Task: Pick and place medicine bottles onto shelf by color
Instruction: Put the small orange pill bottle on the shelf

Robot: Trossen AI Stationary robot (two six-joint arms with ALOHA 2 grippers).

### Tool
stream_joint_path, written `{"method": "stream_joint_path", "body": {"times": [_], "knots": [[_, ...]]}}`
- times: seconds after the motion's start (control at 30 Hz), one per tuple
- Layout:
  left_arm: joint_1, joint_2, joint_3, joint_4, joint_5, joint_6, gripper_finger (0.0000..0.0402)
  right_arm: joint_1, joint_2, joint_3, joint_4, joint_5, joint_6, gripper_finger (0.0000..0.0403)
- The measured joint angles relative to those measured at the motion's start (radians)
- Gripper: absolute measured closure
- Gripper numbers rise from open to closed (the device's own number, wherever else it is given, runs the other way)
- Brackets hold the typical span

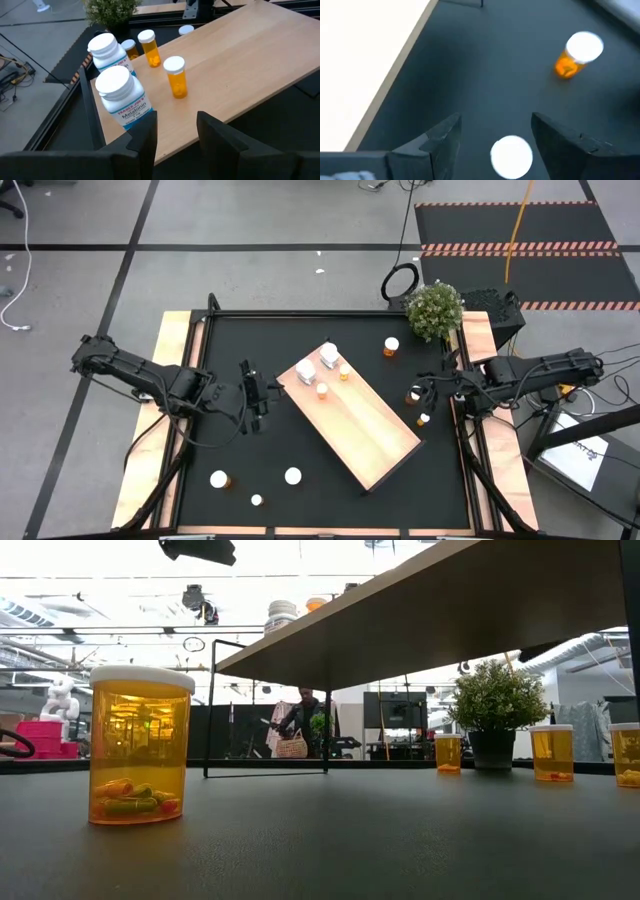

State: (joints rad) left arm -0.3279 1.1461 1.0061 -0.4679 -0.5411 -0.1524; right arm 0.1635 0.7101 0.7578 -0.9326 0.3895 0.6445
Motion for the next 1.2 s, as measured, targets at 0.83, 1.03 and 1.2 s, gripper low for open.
{"method": "stream_joint_path", "body": {"times": [0.83,1.03,1.2], "knots": [[0.0,0.0,0.001,0.001,0.0,0.008,0.0261,0.002,0.0,-0.023,-0.183,-0.294,0.216,0.0167],[0.0,0.0,0.001,0.006,0.0,-0.004,0.0261,0.002,0.001,-0.023,-0.239,-0.29,0.299,0.0167],[0.0,0.0,0.001,0.006,0.0,-0.005,0.0261,0.002,0.016,-0.023,-0.238,-0.284,0.296,0.0167]]}}
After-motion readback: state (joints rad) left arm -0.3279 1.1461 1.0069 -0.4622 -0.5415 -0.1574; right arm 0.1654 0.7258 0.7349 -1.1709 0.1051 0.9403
